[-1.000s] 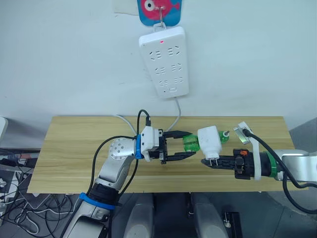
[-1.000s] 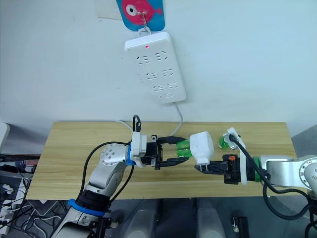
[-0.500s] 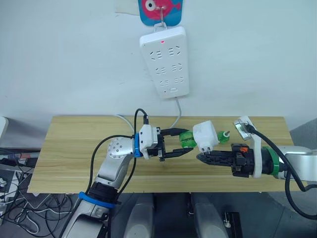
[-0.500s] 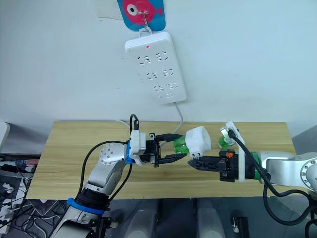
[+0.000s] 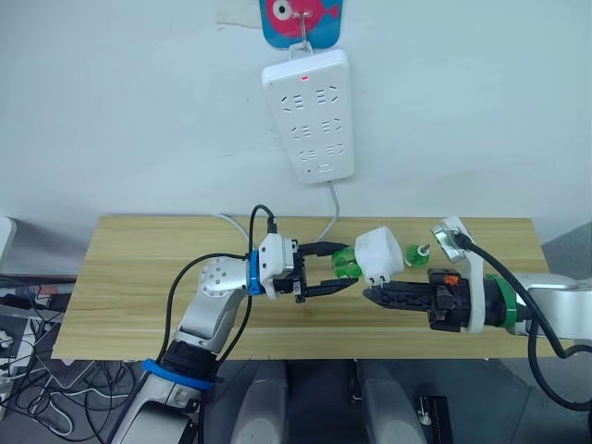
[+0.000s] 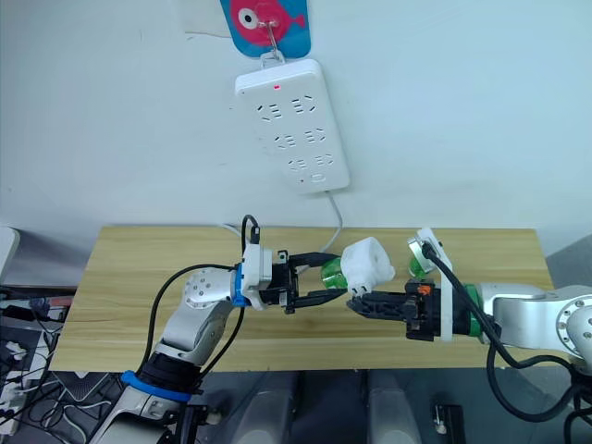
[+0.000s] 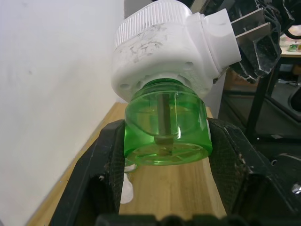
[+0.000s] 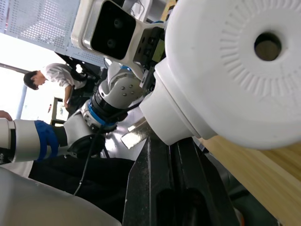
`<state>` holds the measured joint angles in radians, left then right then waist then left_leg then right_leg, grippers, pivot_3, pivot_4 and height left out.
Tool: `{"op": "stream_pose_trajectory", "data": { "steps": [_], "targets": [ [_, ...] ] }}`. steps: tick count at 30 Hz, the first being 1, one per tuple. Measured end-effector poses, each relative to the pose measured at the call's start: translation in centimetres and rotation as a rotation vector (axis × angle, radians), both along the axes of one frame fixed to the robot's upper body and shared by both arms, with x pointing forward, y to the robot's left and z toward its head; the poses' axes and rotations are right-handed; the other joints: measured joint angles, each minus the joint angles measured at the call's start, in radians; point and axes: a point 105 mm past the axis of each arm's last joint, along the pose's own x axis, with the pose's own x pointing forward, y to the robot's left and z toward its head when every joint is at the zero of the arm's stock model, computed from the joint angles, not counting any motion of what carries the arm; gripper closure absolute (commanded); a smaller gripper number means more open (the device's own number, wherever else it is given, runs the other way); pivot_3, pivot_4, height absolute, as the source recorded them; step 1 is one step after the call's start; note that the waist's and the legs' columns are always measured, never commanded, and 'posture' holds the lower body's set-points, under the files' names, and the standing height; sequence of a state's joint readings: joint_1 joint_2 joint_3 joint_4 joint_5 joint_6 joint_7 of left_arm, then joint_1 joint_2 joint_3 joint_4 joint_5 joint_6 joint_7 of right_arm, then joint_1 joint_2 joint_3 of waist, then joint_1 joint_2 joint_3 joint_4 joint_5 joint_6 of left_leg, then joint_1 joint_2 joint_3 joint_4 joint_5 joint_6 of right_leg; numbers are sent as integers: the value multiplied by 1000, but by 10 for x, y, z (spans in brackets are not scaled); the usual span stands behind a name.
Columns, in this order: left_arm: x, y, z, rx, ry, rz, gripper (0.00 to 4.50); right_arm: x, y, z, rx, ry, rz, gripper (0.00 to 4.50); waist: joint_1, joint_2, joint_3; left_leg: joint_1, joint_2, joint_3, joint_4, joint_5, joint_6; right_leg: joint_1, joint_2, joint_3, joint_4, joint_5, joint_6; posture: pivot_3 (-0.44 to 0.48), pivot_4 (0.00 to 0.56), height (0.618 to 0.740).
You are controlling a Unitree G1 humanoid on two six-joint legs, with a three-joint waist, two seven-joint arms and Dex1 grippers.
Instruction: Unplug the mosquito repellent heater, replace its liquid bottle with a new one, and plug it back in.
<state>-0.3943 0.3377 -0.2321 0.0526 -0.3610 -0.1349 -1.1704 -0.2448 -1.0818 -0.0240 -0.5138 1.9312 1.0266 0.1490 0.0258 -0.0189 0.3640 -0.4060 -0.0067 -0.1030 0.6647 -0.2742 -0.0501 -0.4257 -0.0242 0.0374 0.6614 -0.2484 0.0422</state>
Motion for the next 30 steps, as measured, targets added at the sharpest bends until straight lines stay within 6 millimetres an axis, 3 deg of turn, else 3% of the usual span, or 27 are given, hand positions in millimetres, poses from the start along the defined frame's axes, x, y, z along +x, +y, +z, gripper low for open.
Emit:
{"op": "stream_pose_trajectory", "data": {
  "steps": [6,8,15,17,20,24,30],
  "targets": [
    [0,1,-8,33,54,-2,2267,-20,-13,5,-69,-13,44,4426,0,0,0,0,0,0,0,0,0,0,0,0,0,0,0,135,348,740],
    [-1,1,-10,47,77,-18,2267,-26,-17,5,-126,-67,55,4071,1,0,0,0,0,0,0,0,0,0,0,0,0,0,0,135,348,740],
    [-12,20,-21,93,362,-132,2267,-22,-63,-8,-468,-462,91,1703,0,0,0,1,-1,2,0,0,0,0,2,-1,0,-4,6,106,359,740],
    [-16,27,-25,113,463,-168,2267,-10,-78,2,-551,-680,98,990,-1,0,0,3,-1,4,0,0,0,1,3,1,0,-4,6,96,361,740],
    [-19,25,-19,113,556,-237,2267,2,-79,19,-605,-964,156,12,-4,0,1,4,0,6,0,0,-1,1,3,3,0,-4,6,88,360,740],
    [-20,19,-7,143,594,-328,2267,-1,-56,18,-520,-1082,292,12,-7,0,1,5,1,6,0,1,-2,2,3,3,1,-4,6,94,362,740],
    [-24,17,-4,166,610,-388,2267,-4,-34,4,-432,-1048,395,12,-7,0,1,4,0,5,0,1,-1,2,1,3,1,0,0,110,359,740]
  ]
}}
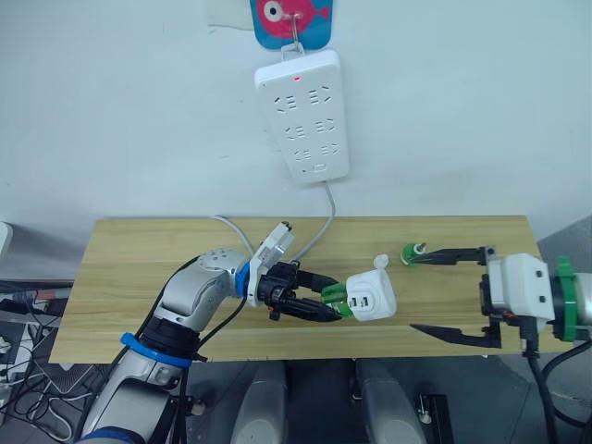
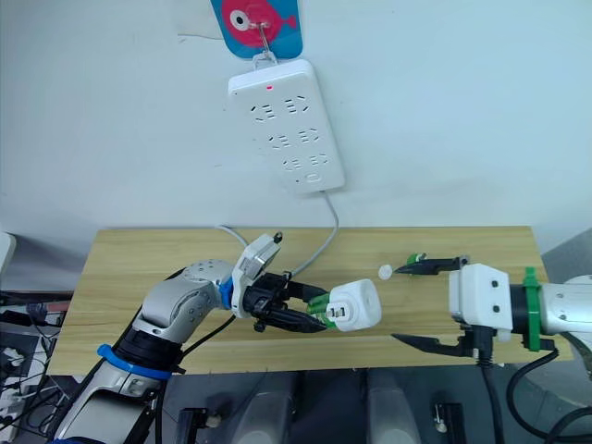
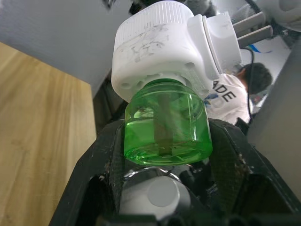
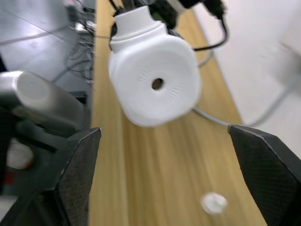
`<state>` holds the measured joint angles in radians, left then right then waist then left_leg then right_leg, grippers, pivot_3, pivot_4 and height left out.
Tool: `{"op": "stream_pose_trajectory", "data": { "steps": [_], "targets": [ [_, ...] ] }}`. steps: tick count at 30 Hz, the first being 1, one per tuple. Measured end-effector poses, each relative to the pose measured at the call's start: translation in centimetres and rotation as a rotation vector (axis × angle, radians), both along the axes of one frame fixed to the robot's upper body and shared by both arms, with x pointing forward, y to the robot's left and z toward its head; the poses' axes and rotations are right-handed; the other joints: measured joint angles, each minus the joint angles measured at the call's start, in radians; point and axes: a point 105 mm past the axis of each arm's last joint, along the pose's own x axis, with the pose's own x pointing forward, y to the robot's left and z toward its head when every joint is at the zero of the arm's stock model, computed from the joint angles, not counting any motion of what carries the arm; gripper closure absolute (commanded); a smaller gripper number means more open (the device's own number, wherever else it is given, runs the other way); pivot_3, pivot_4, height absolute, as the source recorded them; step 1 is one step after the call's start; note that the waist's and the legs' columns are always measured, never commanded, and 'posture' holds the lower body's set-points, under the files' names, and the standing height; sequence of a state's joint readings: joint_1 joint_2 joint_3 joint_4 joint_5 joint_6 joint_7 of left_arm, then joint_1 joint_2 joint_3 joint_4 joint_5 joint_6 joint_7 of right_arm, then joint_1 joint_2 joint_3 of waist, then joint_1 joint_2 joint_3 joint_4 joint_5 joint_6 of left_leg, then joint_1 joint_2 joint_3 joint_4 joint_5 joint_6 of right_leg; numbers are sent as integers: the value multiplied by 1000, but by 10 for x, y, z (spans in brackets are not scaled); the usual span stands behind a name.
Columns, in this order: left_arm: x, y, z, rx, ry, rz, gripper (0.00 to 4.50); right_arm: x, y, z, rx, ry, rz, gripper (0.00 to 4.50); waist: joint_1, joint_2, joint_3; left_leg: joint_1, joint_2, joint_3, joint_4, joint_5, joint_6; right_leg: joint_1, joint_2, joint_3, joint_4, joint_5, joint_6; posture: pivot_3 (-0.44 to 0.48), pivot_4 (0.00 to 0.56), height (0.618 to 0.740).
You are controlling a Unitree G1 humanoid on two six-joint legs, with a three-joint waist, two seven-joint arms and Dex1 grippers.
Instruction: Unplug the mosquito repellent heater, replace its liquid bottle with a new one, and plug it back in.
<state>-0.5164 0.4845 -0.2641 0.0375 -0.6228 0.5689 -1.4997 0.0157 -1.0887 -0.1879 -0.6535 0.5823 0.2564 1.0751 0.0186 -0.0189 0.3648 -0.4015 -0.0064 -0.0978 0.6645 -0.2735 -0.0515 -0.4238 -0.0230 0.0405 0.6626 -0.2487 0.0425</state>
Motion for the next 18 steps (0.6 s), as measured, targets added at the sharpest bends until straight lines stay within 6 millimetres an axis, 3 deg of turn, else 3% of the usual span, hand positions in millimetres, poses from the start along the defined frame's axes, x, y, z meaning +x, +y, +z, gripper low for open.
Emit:
{"op": "stream_pose_trajectory", "data": {
  "steps": [18],
  "targets": [
    [-13,-1,-4,25,2,-62,2267,0,26,-6,-17,10,129,12,4,0,0,0,0,-2,0,0,0,0,-1,-1,0,0,0,128,351,740]
  ]
}}
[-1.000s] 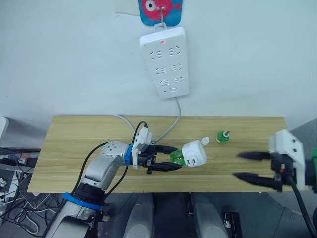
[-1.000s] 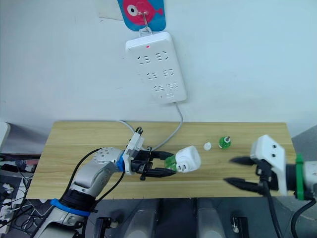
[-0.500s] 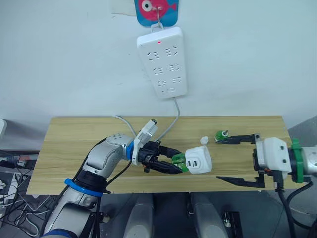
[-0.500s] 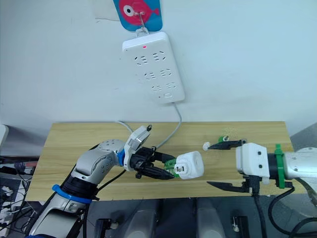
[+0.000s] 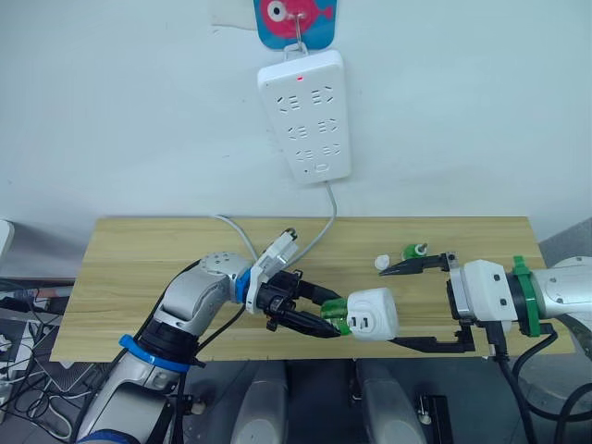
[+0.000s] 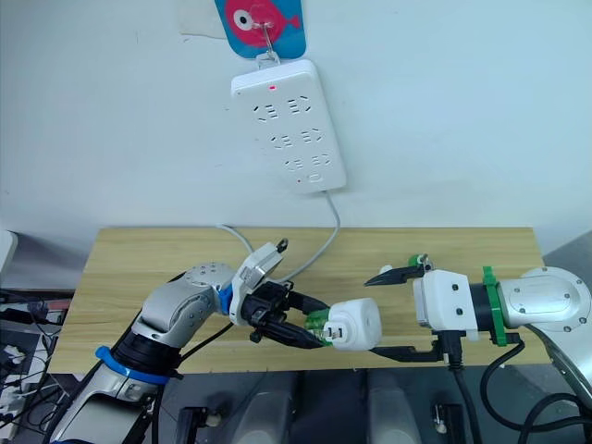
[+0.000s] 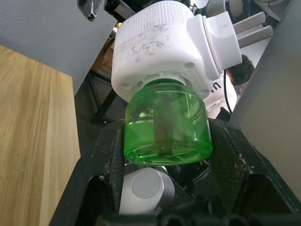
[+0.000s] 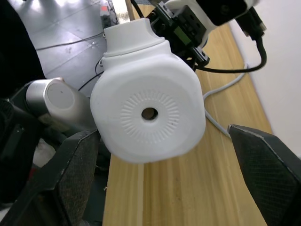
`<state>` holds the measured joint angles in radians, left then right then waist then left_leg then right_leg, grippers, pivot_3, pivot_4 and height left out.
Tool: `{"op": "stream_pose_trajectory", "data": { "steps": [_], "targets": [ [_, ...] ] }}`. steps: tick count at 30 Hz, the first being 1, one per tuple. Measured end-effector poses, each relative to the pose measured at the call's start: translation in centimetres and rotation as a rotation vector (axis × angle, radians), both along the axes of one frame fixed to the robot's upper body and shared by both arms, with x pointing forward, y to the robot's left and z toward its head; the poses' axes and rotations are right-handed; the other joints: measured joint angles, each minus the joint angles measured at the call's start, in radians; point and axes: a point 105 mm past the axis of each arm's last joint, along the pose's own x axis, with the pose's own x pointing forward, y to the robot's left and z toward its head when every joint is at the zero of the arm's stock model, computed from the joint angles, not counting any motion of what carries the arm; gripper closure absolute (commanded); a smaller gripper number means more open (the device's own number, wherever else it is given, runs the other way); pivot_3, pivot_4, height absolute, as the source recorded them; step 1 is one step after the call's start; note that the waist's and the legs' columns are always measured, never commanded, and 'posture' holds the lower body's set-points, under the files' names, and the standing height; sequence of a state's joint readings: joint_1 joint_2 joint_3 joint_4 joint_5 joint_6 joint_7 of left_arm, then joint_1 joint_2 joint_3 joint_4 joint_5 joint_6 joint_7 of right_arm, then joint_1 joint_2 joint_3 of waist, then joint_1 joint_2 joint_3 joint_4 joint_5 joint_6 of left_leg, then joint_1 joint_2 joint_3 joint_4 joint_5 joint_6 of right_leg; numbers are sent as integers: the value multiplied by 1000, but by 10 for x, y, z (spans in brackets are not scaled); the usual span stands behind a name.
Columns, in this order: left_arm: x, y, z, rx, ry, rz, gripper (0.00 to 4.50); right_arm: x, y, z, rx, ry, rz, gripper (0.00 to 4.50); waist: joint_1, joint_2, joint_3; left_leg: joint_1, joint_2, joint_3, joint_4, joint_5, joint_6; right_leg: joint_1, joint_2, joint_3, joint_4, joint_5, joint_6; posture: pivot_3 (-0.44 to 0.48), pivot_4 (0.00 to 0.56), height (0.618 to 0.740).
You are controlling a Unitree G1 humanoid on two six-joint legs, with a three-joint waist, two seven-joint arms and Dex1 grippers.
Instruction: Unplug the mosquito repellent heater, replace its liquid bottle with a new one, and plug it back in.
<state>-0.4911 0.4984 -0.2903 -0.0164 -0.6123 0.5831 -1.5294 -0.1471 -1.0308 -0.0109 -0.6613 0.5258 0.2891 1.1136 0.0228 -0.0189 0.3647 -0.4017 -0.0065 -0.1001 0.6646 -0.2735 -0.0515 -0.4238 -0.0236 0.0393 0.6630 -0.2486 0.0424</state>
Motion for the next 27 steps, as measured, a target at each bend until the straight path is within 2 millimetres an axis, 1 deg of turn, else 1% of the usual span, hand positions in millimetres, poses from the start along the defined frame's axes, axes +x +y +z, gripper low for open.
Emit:
{"op": "stream_pose_trajectory", "data": {
  "steps": [2,5,8,15,17,19,22,24,27],
  "targets": [
    [-2,-1,-1,-1,-1,-1,2267,-1,2,-1,-4,-6,14,12,0,0,0,0,0,0,0,0,0,0,0,0,0,0,0,128,351,740],
    [-2,-2,-1,1,-4,-3,2267,-2,4,-2,-17,-18,39,566,1,0,0,0,0,0,0,0,0,0,0,0,0,0,0,128,351,740],
    [-2,0,-1,5,-4,3,2267,-3,5,-4,-18,-7,55,1567,0,0,0,0,0,0,0,0,0,0,0,0,0,0,0,131,343,740],
    [-2,0,-1,6,-6,2,2267,-3,6,-3,-14,-7,58,1582,1,0,0,0,0,0,0,0,0,0,0,0,0,0,0,131,339,740],
    [-2,-1,-1,6,-15,5,1526,-4,5,-4,-13,-5,54,1582,1,0,0,0,0,0,0,0,0,0,0,0,0,0,0,131,340,740],
    [-1,-2,-3,16,-25,5,979,-5,4,-5,-4,3,48,1582,1,0,0,0,0,0,0,0,0,0,0,0,0,0,0,133,340,740],
    [-1,-2,-4,24,-34,4,20,-5,-2,-8,8,25,4,1582,2,0,0,0,-1,0,0,0,0,0,-1,-1,1,0,0,144,339,740],
    [1,-1,-3,27,-67,10,0,-5,-9,-9,20,48,-44,1582,3,0,0,0,0,-1,0,0,0,1,-1,-1,1,0,0,144,339,740],
    [10,2,4,22,-156,64,0,-5,-29,-14,26,110,-179,1582,4,0,0,0,0,-1,1,0,0,1,-1,-1,1,0,0,140,339,740]
  ]
}}
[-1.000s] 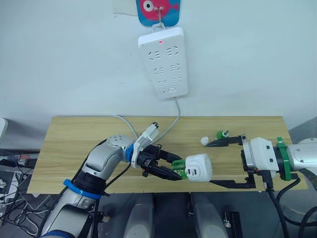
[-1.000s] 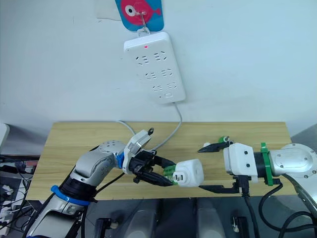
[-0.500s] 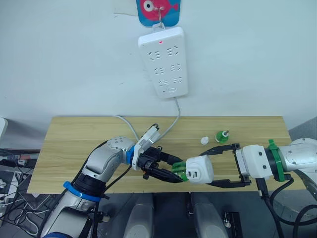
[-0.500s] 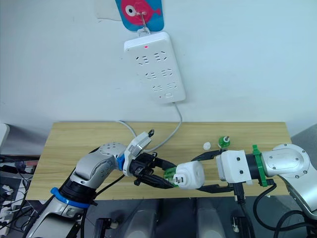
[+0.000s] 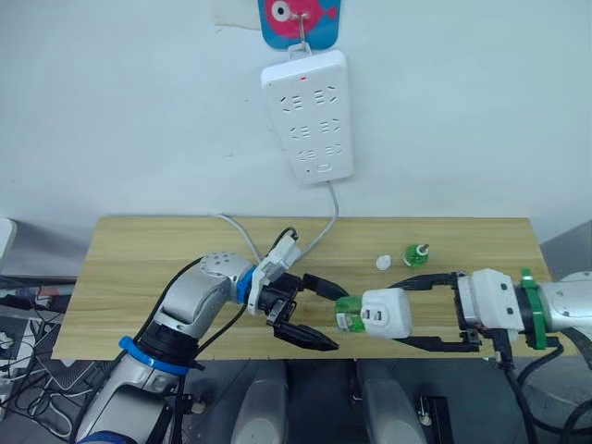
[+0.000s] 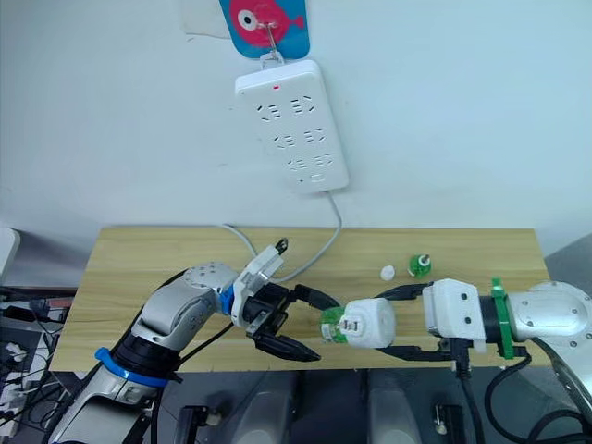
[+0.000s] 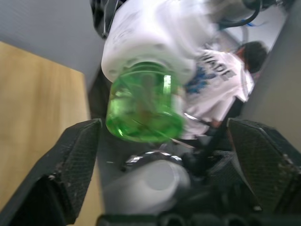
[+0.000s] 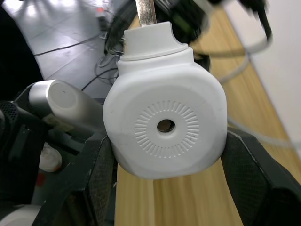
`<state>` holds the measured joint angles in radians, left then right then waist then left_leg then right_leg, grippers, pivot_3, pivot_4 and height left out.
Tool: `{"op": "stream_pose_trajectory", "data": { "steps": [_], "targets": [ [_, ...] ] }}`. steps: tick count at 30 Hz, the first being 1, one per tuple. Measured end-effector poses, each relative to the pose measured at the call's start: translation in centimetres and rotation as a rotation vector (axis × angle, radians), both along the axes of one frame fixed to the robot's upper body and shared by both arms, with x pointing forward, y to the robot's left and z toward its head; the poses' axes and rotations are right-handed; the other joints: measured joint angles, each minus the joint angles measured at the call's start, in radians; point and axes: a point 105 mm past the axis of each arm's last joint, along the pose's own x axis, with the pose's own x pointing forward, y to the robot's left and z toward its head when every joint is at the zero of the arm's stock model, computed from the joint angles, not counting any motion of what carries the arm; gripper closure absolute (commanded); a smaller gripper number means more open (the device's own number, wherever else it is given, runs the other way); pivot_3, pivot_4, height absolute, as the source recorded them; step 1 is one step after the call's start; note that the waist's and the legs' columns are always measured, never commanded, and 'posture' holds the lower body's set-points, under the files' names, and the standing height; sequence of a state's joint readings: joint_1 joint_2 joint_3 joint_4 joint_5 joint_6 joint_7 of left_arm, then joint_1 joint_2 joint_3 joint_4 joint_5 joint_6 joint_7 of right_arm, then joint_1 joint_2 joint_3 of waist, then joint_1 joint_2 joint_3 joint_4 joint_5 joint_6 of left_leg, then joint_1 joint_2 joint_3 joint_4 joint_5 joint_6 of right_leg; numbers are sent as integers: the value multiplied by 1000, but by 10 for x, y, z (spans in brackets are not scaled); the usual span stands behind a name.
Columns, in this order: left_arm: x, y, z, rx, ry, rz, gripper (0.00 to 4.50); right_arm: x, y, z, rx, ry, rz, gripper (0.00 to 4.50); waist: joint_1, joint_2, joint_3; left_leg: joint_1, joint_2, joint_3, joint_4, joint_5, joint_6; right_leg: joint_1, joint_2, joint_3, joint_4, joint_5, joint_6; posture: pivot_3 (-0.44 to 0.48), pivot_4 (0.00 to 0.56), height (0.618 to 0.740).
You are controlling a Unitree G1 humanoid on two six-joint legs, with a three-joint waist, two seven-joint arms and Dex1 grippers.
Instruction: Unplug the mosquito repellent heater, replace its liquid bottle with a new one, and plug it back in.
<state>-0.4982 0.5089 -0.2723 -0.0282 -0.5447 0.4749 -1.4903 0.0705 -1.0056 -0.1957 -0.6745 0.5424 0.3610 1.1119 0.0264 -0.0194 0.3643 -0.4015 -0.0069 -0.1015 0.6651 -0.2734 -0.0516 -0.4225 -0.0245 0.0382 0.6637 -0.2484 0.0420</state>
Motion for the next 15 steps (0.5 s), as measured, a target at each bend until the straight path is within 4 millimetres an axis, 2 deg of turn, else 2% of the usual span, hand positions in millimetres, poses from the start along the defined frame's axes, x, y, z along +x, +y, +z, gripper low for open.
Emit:
{"op": "stream_pose_trajectory", "data": {
  "steps": [3,6,7,8,10,15],
  "targets": [
    [15,0,6,-2,-189,107,0,6,-19,-5,52,118,-233,1582,1,0,0,0,0,-3,1,0,0,0,-4,1,0,0,0,144,338,740],
    [25,-13,14,-61,-440,205,0,11,-26,-6,143,257,-443,1582,2,0,0,0,-1,-4,0,0,0,0,-7,2,0,1,-1,144,342,740],
    [27,-19,17,-80,-546,230,0,9,-25,-8,188,344,-500,1582,2,0,0,0,-1,-4,0,0,0,0,-7,2,0,1,-1,144,342,740],
    [27,-20,17,-83,-570,233,0,9,-24,-8,200,362,-511,1582,2,0,0,0,-1,-4,0,0,0,0,-7,2,0,1,-1,147,342,740],
    [26,-24,18,-86,-725,223,0,10,-20,-6,294,471,-589,1582,1,0,0,0,0,-3,0,0,0,0,-7,2,0,1,-1,147,342,740],
    [34,-30,15,-76,-935,216,0,18,-18,2,387,598,-759,1582,1,0,0,-1,-2,2,0,0,1,0,-6,1,0,1,0,141,344,740]
  ]
}}
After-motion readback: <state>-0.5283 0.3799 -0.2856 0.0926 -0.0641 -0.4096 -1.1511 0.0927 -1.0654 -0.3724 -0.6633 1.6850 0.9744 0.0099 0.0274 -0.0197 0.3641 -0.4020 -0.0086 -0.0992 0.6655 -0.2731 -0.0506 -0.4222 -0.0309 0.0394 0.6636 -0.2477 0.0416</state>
